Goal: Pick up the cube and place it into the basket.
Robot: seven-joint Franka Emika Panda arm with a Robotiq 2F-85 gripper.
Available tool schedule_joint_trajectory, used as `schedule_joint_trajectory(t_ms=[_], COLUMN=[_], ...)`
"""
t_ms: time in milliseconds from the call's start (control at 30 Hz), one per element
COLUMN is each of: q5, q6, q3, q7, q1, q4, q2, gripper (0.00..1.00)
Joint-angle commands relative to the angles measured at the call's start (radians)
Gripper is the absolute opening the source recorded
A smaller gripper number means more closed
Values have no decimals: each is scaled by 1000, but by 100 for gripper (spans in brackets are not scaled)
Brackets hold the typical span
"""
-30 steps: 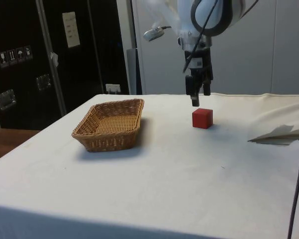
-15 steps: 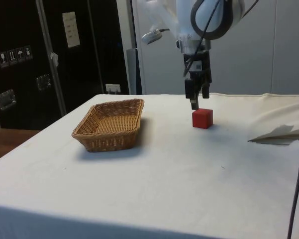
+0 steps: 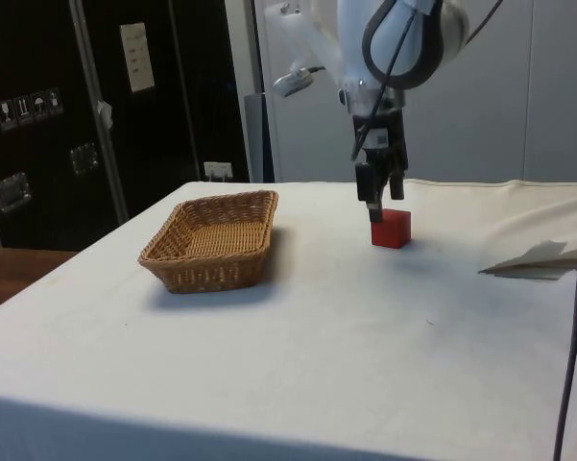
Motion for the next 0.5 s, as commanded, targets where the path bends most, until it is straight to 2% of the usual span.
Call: schedule_joint_trajectory(t_ms=[0, 100, 133, 167, 433, 467], q5=[33, 49, 22, 60, 116, 90], q6=[15, 25, 14, 32, 61, 54], q3=[10, 13, 3, 16, 31, 16], q7=[-23, -34, -16, -41, -78, -60], q1=[-2, -3, 0, -3, -7, 0], q4=[-10, -10, -1, -11, -10, -1], q2=[-3, 8, 16, 16, 54, 66], gripper=[100, 100, 100, 100, 100, 100])
